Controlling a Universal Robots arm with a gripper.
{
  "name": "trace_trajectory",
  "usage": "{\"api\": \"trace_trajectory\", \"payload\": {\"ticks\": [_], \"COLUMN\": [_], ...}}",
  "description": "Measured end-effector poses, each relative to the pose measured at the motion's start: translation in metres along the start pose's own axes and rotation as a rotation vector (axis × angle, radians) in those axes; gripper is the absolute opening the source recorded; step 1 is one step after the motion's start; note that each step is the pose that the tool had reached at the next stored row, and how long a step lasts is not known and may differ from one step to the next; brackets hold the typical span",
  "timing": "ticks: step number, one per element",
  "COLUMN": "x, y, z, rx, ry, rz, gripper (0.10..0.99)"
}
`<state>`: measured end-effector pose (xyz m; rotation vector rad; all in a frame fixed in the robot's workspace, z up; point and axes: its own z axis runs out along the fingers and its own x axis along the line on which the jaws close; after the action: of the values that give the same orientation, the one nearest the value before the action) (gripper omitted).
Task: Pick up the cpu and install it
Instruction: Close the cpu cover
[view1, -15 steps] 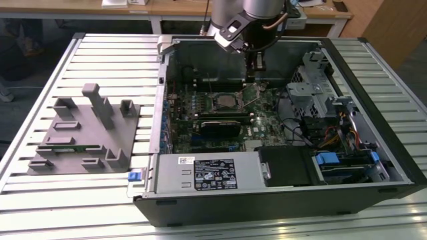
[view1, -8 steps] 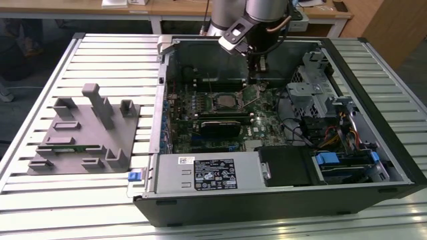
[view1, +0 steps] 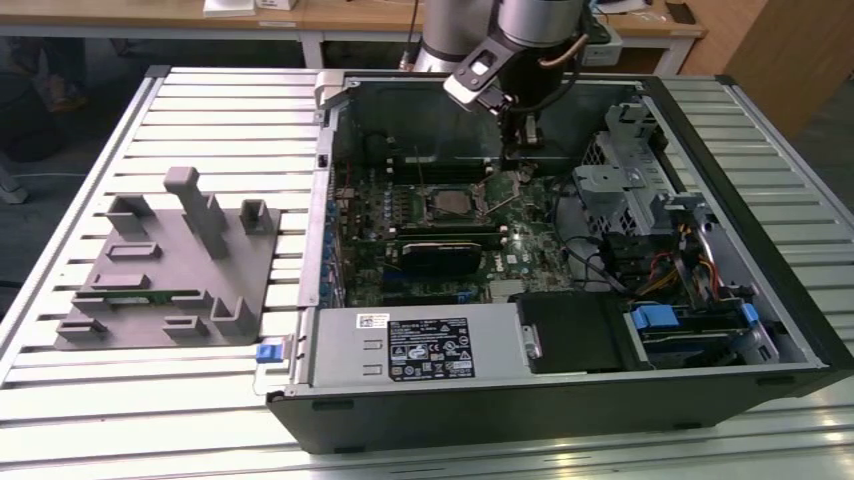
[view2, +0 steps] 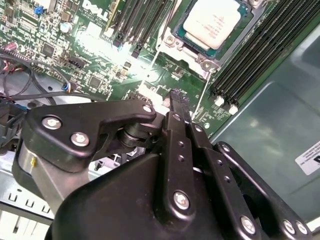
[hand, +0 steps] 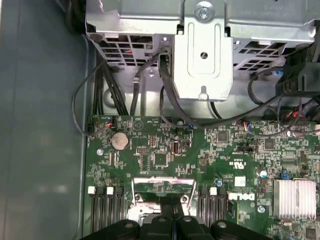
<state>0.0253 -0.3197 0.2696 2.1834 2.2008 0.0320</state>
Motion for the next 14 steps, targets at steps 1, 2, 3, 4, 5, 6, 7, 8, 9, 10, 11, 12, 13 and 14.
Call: {"api": "trace_trajectory", "payload": {"ticks": [1, 2, 3, 4, 5, 6, 7, 8, 9, 10, 11, 12, 13, 14], "x": [0.0000, 0.0000, 0.0000, 0.0000, 0.0000, 0.0000, 0.0000, 0.0000, 0.0000, 0.0000, -0.0001, -0.0001, -0.0001, -0.0001], "y": [0.0004, 0.0009, 0.0015, 0.0023, 0.0034, 0.0045, 0.0056, 0.0068, 0.0080, 0.0093, 0.0106, 0.0117, 0.0128, 0.0140], "z": [0.0002, 0.0005, 0.0007, 0.0008, 0.0010, 0.0012, 0.0014, 0.0016, 0.0018, 0.0020, 0.0022, 0.0024, 0.0027, 0.0029], "rx": [0.000, 0.000, 0.000, 0.000, 0.000, 0.000, 0.000, 0.000, 0.000, 0.000, 0.000, 0.000, 0.000, 0.000], "ry": [0.0000, 0.0001, 0.0001, 0.0001, 0.0001, 0.0001, 0.0002, 0.0003, 0.0003, 0.0002, 0.0002, 0.0002, 0.0002, 0.0002], "rz": [0.000, 0.000, 0.000, 0.000, 0.000, 0.000, 0.000, 0.000, 0.000, 0.000, 0.000, 0.000, 0.000, 0.000], "gripper": [0.106, 0.106, 0.106, 0.106, 0.106, 0.106, 0.106, 0.106, 0.106, 0.106, 0.106, 0.106, 0.106, 0.106]}}
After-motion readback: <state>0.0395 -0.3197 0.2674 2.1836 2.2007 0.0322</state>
